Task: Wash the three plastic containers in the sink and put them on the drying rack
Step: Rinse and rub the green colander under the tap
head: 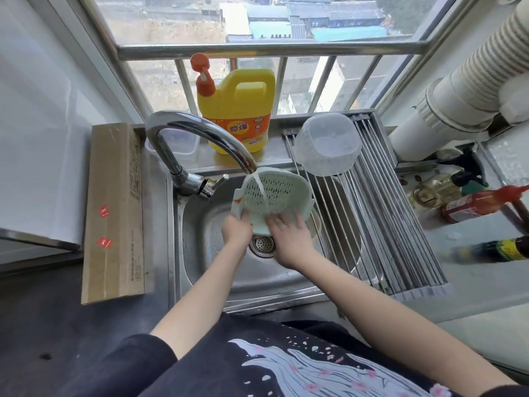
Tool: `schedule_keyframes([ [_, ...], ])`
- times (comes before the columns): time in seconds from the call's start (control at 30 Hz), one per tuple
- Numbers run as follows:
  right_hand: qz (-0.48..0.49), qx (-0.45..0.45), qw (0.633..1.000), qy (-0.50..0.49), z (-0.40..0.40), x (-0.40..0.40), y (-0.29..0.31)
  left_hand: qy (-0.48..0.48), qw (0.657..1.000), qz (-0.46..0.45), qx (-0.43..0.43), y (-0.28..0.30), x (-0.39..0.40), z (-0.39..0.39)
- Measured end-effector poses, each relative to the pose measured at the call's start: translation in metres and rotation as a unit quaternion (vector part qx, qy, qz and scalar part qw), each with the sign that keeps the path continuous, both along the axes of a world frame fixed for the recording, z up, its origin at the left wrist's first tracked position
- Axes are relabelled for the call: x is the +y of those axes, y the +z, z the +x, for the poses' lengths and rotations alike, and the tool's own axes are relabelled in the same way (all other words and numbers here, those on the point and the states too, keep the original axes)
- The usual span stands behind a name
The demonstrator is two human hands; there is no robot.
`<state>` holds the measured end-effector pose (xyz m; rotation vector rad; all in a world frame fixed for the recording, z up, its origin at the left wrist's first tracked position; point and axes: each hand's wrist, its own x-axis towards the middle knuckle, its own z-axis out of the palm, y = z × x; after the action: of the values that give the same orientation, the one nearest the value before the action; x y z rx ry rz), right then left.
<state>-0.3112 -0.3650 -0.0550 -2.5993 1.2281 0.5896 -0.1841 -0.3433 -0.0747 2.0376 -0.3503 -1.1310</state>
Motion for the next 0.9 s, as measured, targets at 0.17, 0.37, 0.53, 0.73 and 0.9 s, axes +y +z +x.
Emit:
schedule_keyframes([
  [0.17, -0.028, 0.137, 0.988, -0.059, 0.003, 0.001, 0.006, -0.047, 0.999, 0.013, -0.003, 0.005, -0.003, -0.013],
  [0.37, 0.101, -0.099, 0.99, 0.006, 0.012, 0.007, 0.009, 0.03, 0.996, 0.037, 0.073, 0.0, 0.005, -0.018],
  [0.53, -0.049, 0.108, 0.991, 0.059, 0.0, 0.006, 0.02, 0.072, 0.991, 0.026, 0.105, -0.019, 0.013, -0.015],
  [0.73, -0.097, 0.267, 0.959, 0.012, 0.011, 0.016, 0.017, 0.081, 0.993, 0.036, 0.076, -0.01, 0.017, -0.016],
  [0.9, 0.038, -0.026, 0.999, 0.002, 0.027, 0.019, 0.021, 0.142, 0.976, 0.008, 0.166, 0.008, 0.007, -0.025],
])
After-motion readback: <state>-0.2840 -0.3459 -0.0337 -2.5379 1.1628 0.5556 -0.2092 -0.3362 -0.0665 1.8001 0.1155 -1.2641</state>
